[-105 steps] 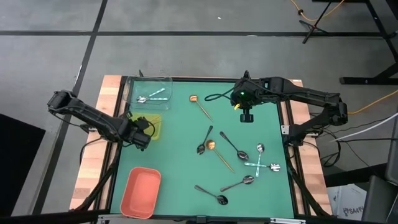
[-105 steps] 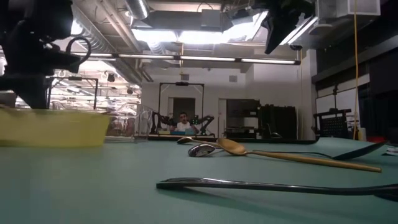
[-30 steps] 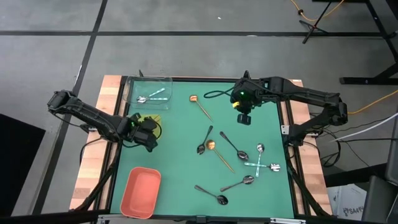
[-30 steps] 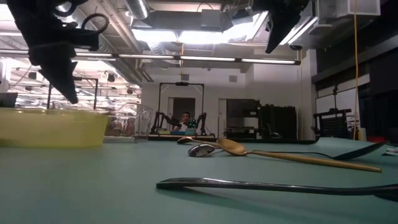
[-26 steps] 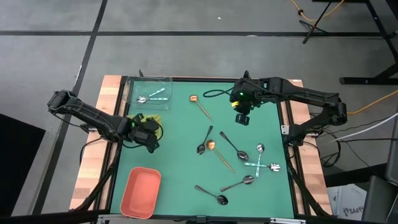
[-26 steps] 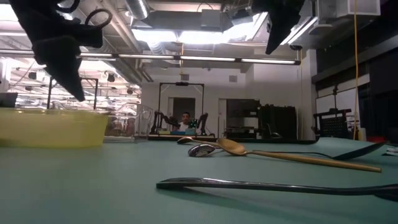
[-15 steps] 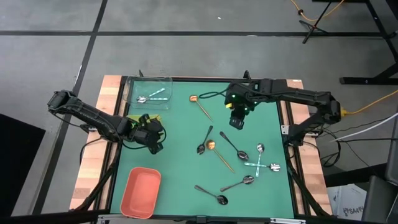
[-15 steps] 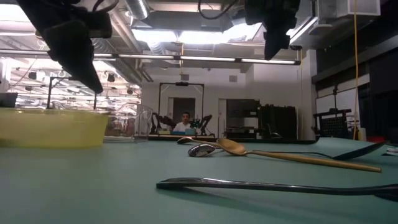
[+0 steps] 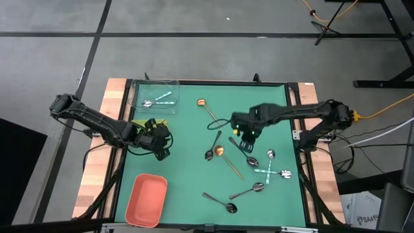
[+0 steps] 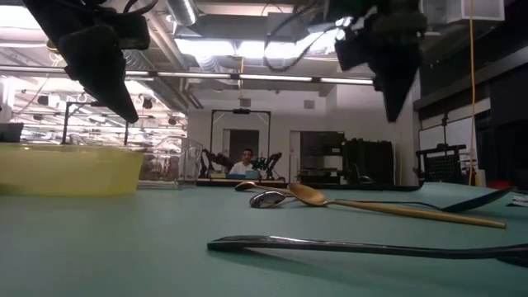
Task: Sort silverware by color (type)
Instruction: Put the black spoon into the orange bin
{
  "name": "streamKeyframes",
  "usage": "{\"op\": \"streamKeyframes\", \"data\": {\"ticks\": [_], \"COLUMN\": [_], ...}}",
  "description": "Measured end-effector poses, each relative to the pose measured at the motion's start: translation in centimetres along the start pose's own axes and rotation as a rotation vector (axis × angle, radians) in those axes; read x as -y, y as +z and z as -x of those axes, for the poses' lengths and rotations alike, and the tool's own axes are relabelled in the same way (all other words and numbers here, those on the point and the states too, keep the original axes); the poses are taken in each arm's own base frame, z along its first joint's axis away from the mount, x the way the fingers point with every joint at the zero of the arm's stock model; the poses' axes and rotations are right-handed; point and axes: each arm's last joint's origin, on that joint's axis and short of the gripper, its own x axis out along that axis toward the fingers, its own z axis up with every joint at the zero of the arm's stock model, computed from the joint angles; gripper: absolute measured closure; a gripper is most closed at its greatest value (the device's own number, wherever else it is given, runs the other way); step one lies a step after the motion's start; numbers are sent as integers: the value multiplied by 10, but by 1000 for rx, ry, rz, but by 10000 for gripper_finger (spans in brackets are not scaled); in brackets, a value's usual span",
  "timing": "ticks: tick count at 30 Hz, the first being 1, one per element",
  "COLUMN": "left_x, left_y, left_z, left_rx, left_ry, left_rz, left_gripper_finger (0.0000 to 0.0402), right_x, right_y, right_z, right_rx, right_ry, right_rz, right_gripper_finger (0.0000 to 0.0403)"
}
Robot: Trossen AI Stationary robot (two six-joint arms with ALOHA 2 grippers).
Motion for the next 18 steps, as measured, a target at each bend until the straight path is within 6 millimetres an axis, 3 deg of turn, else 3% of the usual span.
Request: {"op": "streamKeyframes", "data": {"ticks": [9, 18], "left_x": [0, 0], "left_y": [0, 0], "left_z": [0, 0], "left_rx": [0, 0], "left_ry": [0, 0], "left_rz": [0, 0], "left_gripper_finger": [337, 337], "right_x": [-17, -16], "right_y": [-20, -30], "right_z": [-53, -84], "right_rx": [45, 134], "right_ry": [5, 6], "right_rz": [-71, -76], "right_gripper_finger": [317, 317]}}
